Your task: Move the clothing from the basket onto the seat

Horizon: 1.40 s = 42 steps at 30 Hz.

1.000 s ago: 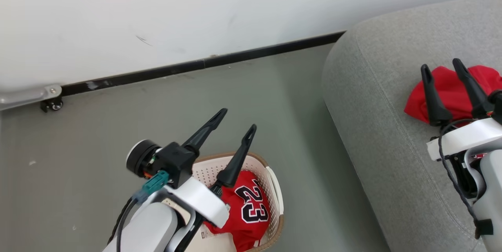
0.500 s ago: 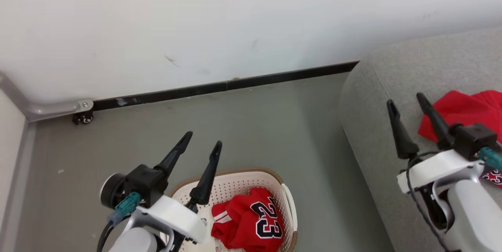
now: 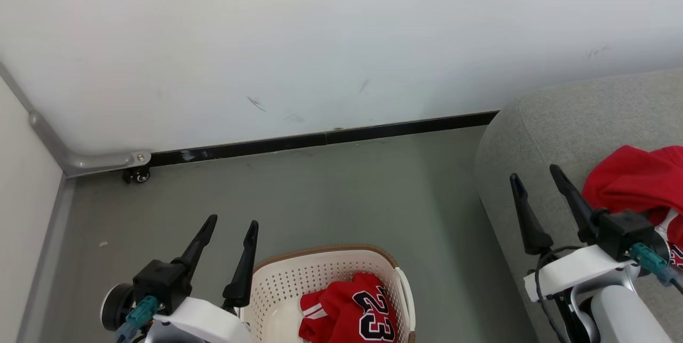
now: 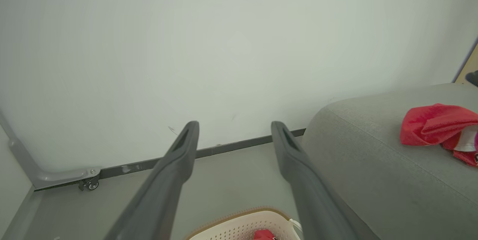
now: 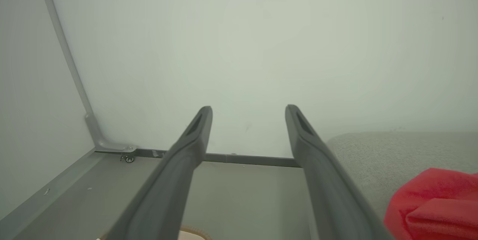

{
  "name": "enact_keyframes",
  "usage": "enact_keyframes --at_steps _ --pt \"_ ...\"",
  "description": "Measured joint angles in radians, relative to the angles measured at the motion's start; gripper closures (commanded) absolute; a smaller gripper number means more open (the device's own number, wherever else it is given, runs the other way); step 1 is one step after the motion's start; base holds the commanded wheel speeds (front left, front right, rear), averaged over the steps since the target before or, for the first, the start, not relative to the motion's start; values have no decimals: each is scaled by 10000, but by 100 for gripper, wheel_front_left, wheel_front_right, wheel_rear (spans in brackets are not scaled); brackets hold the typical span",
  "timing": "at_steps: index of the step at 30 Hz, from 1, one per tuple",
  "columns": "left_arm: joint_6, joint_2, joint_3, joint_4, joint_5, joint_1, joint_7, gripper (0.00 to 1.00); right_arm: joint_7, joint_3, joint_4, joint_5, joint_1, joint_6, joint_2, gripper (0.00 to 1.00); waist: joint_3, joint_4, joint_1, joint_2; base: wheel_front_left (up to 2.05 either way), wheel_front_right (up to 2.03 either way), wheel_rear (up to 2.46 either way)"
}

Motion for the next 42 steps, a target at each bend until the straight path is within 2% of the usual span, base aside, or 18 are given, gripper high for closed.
enact_keyframes --at_steps 6,23,42 --pt "422 -23 535 -249 194 416 0 0 0 -355 -533 -316 605 0 481 0 -145 120 0 0 0 0 0" --pt "848 -134 1162 -577 642 1277 0 0 0 -1093 -1486 -930 1962 0 1076 0 -337 275 0 0 0 0 0" --pt "740 -305 1492 -798 1001 1659 0 0 155 -1068 -2196 -1354 2894 0 1241 0 -426 290 0 0 0 0 0"
